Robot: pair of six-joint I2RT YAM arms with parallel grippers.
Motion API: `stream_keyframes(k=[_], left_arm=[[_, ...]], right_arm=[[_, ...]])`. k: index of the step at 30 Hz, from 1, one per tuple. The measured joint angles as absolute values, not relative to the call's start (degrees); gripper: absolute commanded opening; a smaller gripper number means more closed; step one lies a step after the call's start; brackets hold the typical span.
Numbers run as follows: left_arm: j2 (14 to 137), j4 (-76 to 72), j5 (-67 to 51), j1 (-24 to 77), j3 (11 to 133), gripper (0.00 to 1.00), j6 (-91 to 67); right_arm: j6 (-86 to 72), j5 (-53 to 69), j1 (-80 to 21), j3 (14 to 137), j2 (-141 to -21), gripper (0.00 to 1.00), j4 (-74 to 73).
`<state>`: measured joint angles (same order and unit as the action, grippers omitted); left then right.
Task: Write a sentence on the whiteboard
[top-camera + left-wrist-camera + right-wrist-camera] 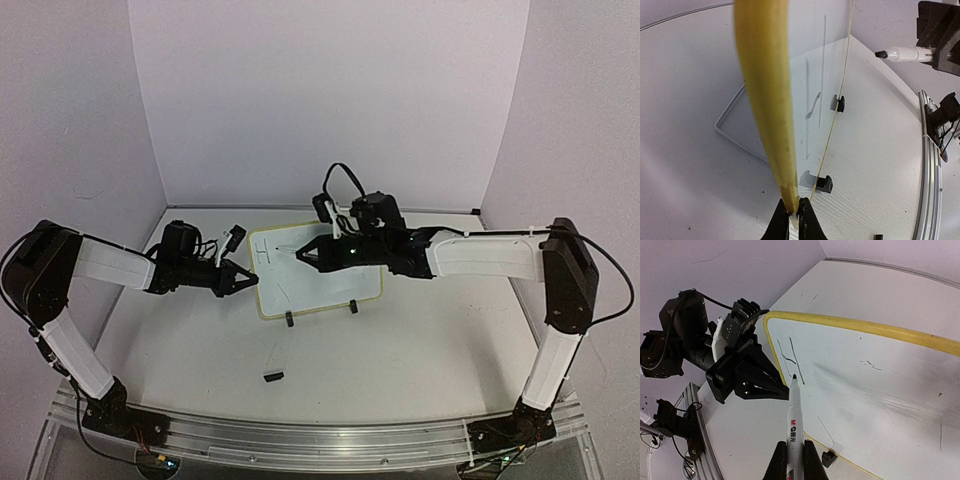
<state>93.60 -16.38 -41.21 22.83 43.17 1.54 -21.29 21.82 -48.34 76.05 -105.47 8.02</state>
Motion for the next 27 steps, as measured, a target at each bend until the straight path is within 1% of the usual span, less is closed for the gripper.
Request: stream_keyframes(k=[27], left_arm=[[93.60,-14.98,-40.49,22.83,43.92,0.00,1.63]], right_arm=[[-21.28,22.04,-47.27,79.65,-110.85,0.00,9.43]])
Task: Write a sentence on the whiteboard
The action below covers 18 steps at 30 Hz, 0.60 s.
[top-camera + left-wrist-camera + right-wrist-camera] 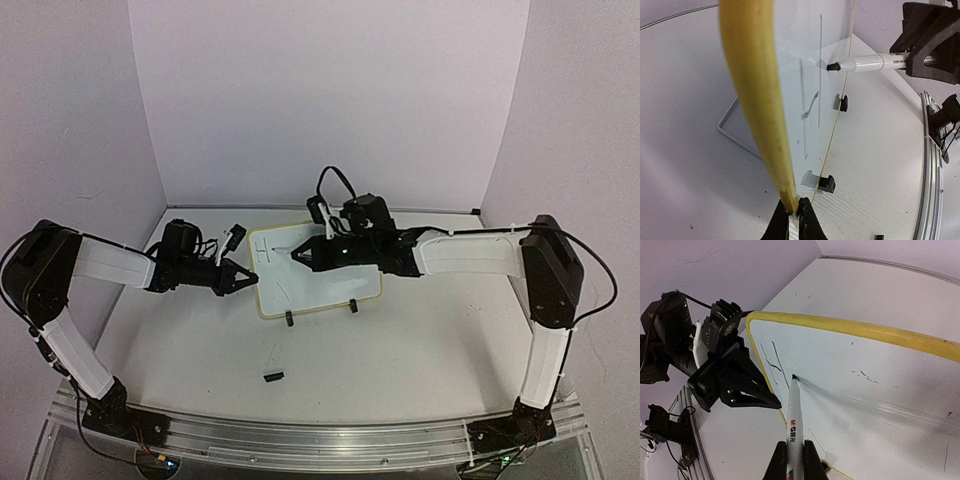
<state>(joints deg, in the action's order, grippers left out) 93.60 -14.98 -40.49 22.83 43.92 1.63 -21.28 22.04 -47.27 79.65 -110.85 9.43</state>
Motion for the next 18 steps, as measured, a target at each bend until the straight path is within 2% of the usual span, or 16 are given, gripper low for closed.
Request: stream_keyframes(k=[18], left_arm=[[93.60,-14.95,-40.42,22.85,43.98,0.00,1.65]], right_arm=[[-21.07,24.08,-47.27,79.12,-111.92,0.00,8.69]])
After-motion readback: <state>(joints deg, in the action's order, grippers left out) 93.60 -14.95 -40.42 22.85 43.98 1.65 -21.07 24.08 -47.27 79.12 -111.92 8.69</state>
